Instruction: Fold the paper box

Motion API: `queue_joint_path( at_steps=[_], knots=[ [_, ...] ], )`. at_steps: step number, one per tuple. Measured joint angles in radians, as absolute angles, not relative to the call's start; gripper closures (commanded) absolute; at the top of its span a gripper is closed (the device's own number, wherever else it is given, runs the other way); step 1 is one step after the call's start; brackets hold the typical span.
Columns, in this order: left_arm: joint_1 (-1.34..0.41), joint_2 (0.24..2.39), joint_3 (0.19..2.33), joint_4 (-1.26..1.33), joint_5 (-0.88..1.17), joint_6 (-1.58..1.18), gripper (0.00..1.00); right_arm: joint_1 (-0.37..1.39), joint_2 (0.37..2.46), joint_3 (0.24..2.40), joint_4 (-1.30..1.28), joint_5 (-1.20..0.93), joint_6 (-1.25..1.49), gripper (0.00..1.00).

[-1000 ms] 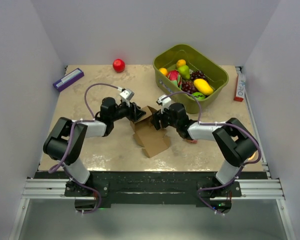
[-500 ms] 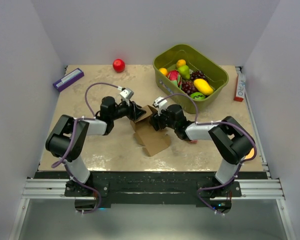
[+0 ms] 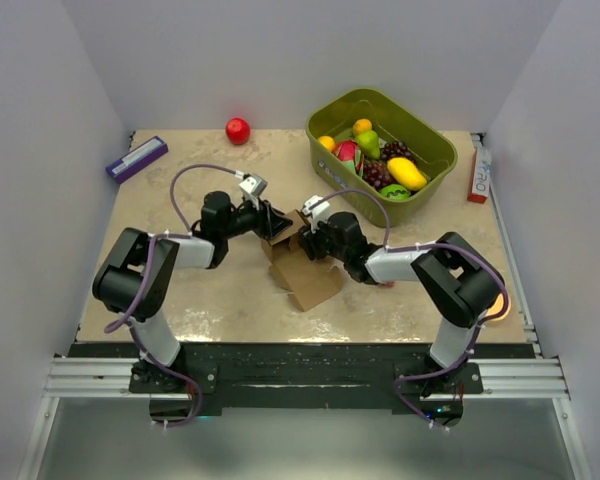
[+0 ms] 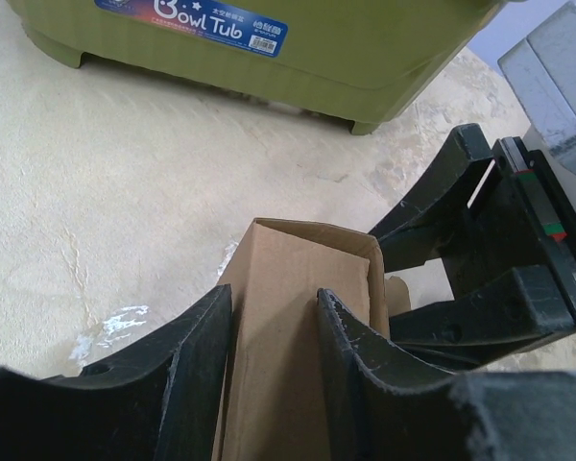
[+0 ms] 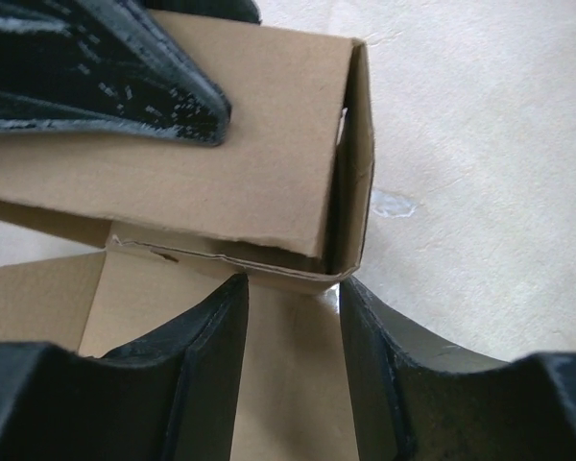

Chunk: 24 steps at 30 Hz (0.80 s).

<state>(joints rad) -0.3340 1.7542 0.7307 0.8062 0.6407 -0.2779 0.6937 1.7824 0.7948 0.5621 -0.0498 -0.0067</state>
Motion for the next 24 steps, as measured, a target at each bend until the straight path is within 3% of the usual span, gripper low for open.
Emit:
queue_joint_path(
  at_steps=[3, 8, 12, 15, 24],
  knots=[
    [-0.334, 1.759, 0.736, 0.806, 0.645, -0.279, 0.55, 0.694, 1.794, 0.806, 0.57, -0.038, 0.005, 0.56],
    [-0.332, 1.769, 0.748, 0.805, 0.653, -0.279, 0.55, 0.693, 1.81, 0.82, 0.578, -0.032, 0.024, 0.35],
    [-0.329, 1.772, 0.751, 0.805, 0.662, -0.279, 0.56, 0.693, 1.817, 0.825, 0.589, -0.037, 0.027, 0.3],
    [-0.328, 1.775, 0.757, 0.804, 0.671, -0.279, 0.56, 0.694, 1.823, 0.826, 0.607, -0.044, 0.025, 0.32],
    [-0.326, 1.789, 0.774, 0.804, 0.702, -0.279, 0.57, 0.691, 1.828, 0.826, 0.627, -0.07, 0.018, 0.58]
  ],
)
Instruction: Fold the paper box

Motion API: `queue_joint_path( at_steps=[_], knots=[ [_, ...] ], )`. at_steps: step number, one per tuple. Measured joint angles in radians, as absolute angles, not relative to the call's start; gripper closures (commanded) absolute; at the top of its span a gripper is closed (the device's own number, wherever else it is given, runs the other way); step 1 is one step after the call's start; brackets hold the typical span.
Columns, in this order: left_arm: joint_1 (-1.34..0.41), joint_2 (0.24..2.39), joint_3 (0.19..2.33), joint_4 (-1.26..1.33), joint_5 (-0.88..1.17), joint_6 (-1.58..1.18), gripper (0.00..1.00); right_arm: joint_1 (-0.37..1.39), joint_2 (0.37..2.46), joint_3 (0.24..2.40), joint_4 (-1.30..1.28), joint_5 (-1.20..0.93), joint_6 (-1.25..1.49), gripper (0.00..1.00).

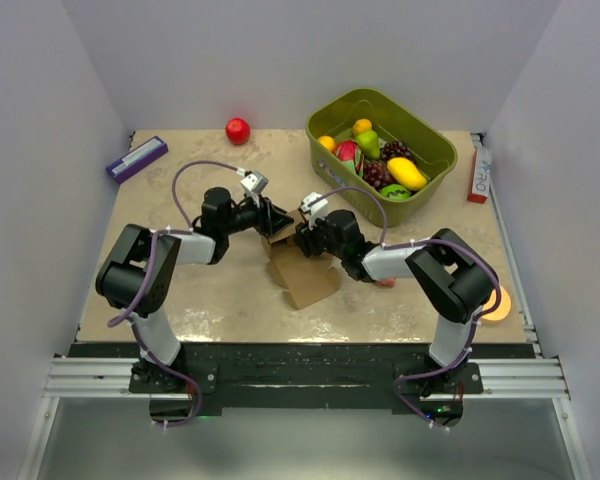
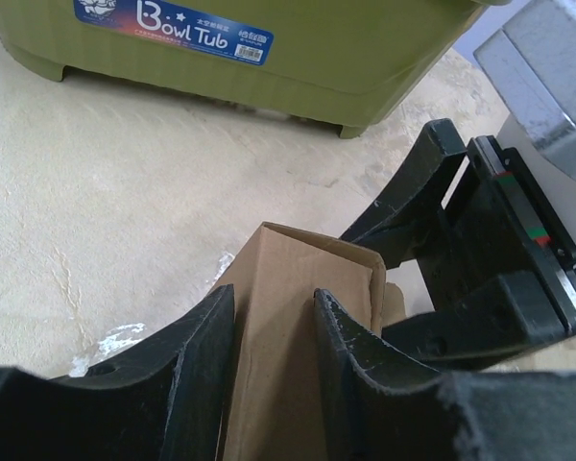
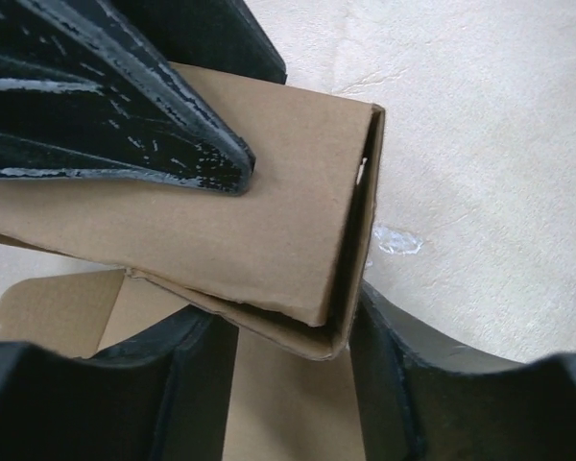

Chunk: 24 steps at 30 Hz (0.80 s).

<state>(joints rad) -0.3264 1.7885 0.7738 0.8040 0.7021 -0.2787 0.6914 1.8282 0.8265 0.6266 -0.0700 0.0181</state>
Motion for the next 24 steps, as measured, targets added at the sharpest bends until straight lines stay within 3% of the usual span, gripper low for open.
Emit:
queue_joint_path(
  at_steps=[2, 4, 14, 19, 24],
  knots=[
    [-0.325, 1.79, 0.776, 0.804, 0.707, -0.279, 0.57, 0.691, 1.829, 0.827, 0.626, -0.068, 0.019, 0.63],
    [-0.322, 1.793, 0.777, 0.804, 0.71, -0.281, 0.57, 0.688, 1.834, 0.831, 0.626, -0.063, 0.02, 0.76],
    [-0.318, 1.799, 0.782, 0.806, 0.711, -0.297, 0.55, 0.687, 1.851, 0.847, 0.628, -0.011, 0.047, 0.88],
    [-0.319, 1.799, 0.783, 0.8, 0.71, -0.31, 0.34, 0.687, 1.851, 0.85, 0.619, 0.028, 0.089, 1.0],
    [-0.323, 1.78, 0.801, 0.754, 0.659, -0.318, 0.25, 0.696, 1.85, 0.876, 0.565, 0.088, 0.137, 1.0]
  ],
)
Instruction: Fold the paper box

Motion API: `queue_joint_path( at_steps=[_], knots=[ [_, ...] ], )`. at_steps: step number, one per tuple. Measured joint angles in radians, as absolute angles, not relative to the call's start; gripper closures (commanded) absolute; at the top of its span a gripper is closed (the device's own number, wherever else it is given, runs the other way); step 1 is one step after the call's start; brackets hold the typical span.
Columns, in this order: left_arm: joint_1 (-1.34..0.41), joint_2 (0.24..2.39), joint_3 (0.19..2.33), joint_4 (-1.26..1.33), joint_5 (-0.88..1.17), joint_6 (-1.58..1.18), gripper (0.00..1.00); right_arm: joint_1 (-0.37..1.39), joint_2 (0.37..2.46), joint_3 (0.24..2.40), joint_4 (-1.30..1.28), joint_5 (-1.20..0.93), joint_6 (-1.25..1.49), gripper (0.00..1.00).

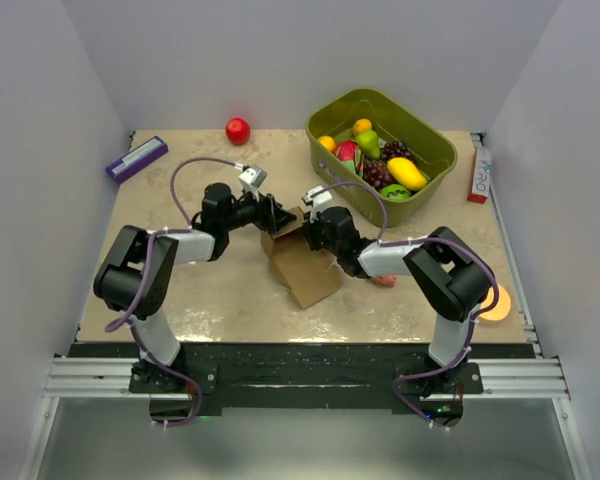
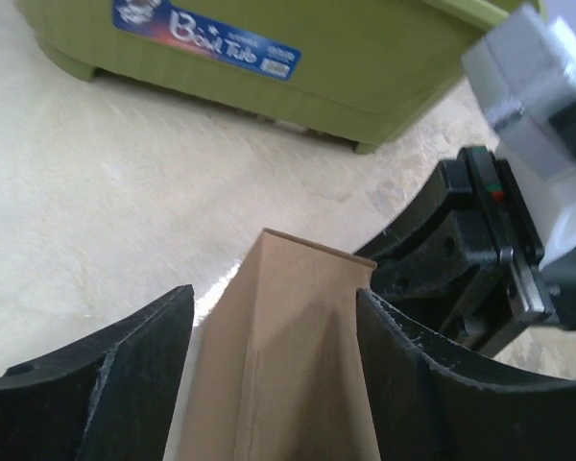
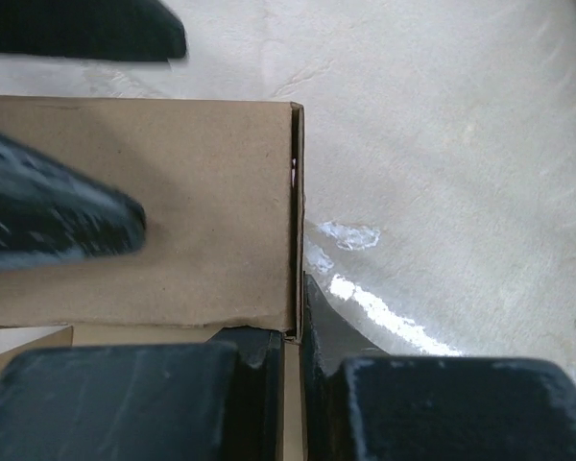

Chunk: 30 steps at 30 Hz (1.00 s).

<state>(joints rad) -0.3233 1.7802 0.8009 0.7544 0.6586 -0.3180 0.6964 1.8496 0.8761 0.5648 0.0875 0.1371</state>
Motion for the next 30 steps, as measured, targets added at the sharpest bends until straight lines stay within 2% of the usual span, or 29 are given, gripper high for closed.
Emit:
queue_joint_path(
  at_steps=[4, 9, 13, 17, 23, 30],
  knots=[
    [-0.324, 1.703, 0.845, 0.694, 0.554, -0.299, 0.17, 0.706, 1.833, 0.901, 0.484, 0.149, 0.169, 1.0],
    [-0.326, 1.525, 0.833, 0.663, 0.362, -0.269, 0.15, 0.708, 1.812, 0.952, 0.34, 0.229, 0.221, 1.0],
    [-0.352, 1.343, 0.72, 0.67, 0.187, -0.241, 0.15, 0.708, 1.81, 1.0, 0.236, 0.269, 0.279, 1.0],
    [-0.455, 1.222, 0.556, 0.67, 0.044, -0.215, 0.15, 0.708, 1.8, 1.034, 0.14, 0.291, 0.334, 1.0],
    [-0.542, 1.21, 0.427, 0.638, -0.022, -0.215, 0.15, 0.708, 1.79, 1.075, 0.025, 0.305, 0.381, 1.0],
    [-0.548, 1.302, 0.419, 0.663, -0.04, -0.215, 0.18, 0.708, 1.79, 1.113, -0.06, 0.315, 0.396, 1.0]
  ],
)
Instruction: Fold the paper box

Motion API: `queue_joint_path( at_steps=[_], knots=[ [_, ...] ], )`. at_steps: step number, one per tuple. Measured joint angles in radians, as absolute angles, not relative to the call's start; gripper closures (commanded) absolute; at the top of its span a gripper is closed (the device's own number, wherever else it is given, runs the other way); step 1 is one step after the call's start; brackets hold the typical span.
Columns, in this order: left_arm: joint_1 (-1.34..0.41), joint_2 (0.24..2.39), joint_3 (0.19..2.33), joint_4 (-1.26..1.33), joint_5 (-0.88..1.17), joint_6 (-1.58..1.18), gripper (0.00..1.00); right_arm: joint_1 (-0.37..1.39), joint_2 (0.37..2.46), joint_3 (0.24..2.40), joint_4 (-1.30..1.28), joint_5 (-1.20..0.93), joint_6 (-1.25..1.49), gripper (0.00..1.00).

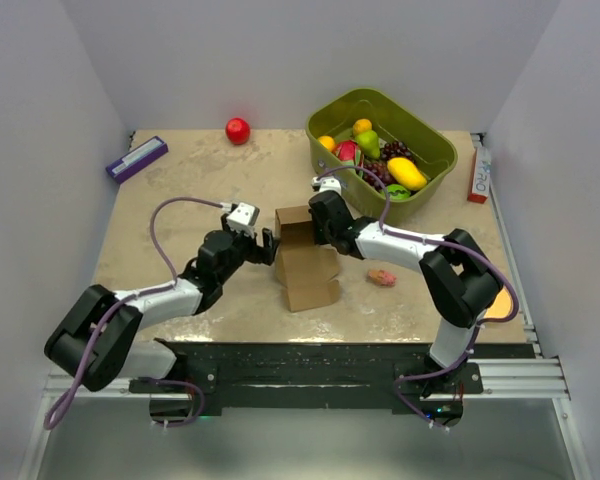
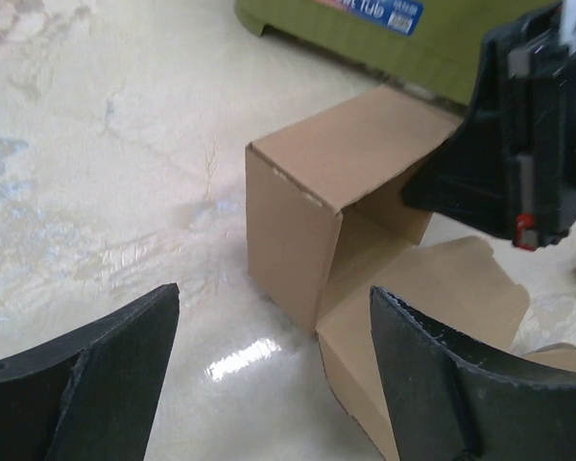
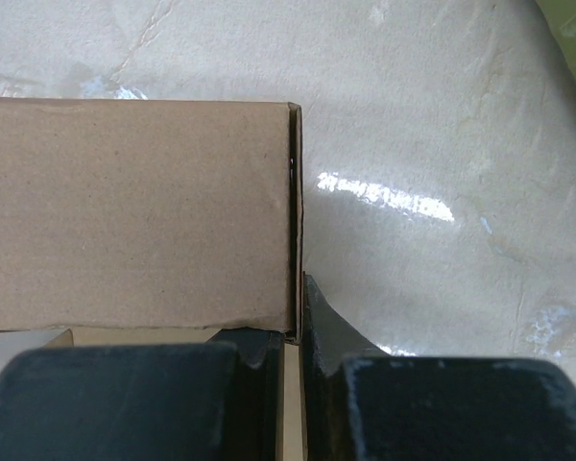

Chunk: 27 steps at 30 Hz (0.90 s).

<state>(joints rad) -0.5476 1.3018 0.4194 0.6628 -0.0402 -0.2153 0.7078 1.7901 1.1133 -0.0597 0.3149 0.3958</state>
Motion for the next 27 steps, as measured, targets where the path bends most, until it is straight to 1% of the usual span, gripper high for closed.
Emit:
queue_joint_path(
  at_steps=[10, 11, 13, 14, 15, 17, 18, 21, 22, 24, 25, 27],
  knots=[
    [-0.574, 1.447, 0.448, 0.727, -0.03, -0.216, 0.18, 0.708, 1.79, 1.143, -0.128, 0.328, 0.403, 1.0],
    [-0.577, 1.459, 0.456, 0.738, -0.03, -0.217, 0.2, 0.708, 1.79, 1.146, -0.136, 0.33, 0.404, 1.0],
    [-0.58, 1.482, 0.472, 0.757, -0.029, -0.217, 0.28, 0.708, 1.79, 1.149, -0.145, 0.332, 0.405, 1.0],
    [-0.584, 1.494, 0.479, 0.767, -0.03, -0.219, 0.4, 0.709, 1.79, 1.151, -0.15, 0.333, 0.405, 1.0],
    [-0.586, 1.507, 0.487, 0.776, -0.031, -0.222, 0.45, 0.709, 1.79, 1.153, -0.154, 0.335, 0.406, 1.0],
    [-0.595, 1.531, 0.503, 0.784, -0.044, -0.224, 0.51, 0.713, 1.79, 1.156, -0.161, 0.346, 0.409, 1.0],
    [-0.601, 1.542, 0.513, 0.785, -0.052, -0.224, 0.52, 0.714, 1.79, 1.156, -0.163, 0.35, 0.41, 1.0],
    [-0.633, 1.581, 0.546, 0.784, -0.095, -0.223, 0.62, 0.714, 1.792, 1.157, -0.164, 0.352, 0.414, 1.0],
    [-0.647, 1.591, 0.557, 0.78, -0.125, -0.221, 0.69, 0.714, 1.793, 1.158, -0.164, 0.358, 0.418, 1.0],
    [-0.671, 1.607, 0.574, 0.771, -0.179, -0.217, 0.75, 0.712, 1.794, 1.161, -0.172, 0.375, 0.429, 1.0],
    [-0.682, 1.612, 0.582, 0.762, -0.213, -0.216, 0.8, 0.712, 1.795, 1.164, -0.179, 0.385, 0.435, 1.0],
    [-0.704, 1.62, 0.6, 0.743, -0.278, -0.216, 0.85, 0.714, 1.801, 1.179, -0.204, 0.403, 0.458, 1.0]
  ],
)
